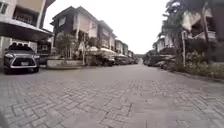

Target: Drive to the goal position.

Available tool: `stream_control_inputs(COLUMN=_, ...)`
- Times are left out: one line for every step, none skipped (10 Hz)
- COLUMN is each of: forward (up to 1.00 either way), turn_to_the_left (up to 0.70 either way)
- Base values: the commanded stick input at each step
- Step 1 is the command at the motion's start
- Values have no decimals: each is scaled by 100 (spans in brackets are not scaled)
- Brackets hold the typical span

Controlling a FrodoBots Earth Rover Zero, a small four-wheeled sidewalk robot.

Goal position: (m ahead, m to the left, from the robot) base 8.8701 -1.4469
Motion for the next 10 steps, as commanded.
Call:
stream_control_inputs(forward=70, turn_to_the_left=0)
stream_control_inputs(forward=70, turn_to_the_left=0)
stream_control_inputs(forward=70, turn_to_the_left=0)
stream_control_inputs(forward=70, turn_to_the_left=0)
stream_control_inputs(forward=70, turn_to_the_left=0)
stream_control_inputs(forward=70, turn_to_the_left=0)
stream_control_inputs(forward=70, turn_to_the_left=0)
stream_control_inputs(forward=70, turn_to_the_left=0)
stream_control_inputs(forward=70, turn_to_the_left=0)
stream_control_inputs(forward=70, turn_to_the_left=0)
